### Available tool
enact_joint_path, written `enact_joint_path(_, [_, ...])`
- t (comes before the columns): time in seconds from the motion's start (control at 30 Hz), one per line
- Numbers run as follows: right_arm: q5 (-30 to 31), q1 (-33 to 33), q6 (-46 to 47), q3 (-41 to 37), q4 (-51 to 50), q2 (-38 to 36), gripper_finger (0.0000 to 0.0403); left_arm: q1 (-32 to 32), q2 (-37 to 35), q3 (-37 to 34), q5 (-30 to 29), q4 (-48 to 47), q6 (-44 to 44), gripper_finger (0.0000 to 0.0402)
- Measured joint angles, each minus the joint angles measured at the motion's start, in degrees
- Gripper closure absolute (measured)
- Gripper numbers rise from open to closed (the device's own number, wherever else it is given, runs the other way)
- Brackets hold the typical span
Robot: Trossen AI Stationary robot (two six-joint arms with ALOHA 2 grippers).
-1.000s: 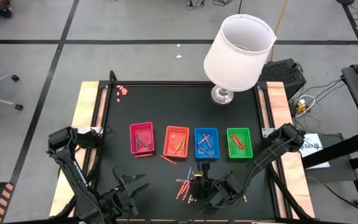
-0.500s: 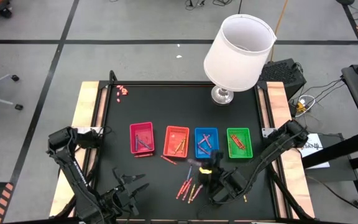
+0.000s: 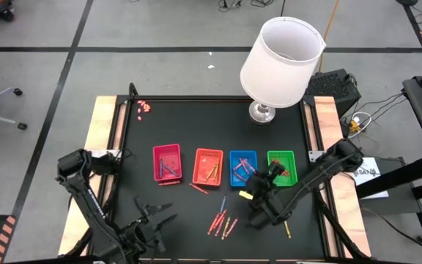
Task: Sort crayons
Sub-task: Put the red crayon into the blue bin
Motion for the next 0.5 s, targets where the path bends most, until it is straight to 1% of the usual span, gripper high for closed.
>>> enact_joint_path(0.3, [-1.7,-2.6,-0.3,-4.9,9.2,0.0,0.0391,2.0,0.0,0.0,0.1,1.7,0.0,0.0229])
enact_joint_path(0.4, [-2.3,-3.3,-0.4,-6.2,11.8,0.0,0.0373,2.4,0.0,0.0,0.5,2.2,0.0,0.0229])
enact_joint_path(0.5, [-4.1,-4.1,0.0,-7.0,12.9,0.0,0.0345,2.9,0.0,0.0,1.9,3.4,1.1,0.0229])
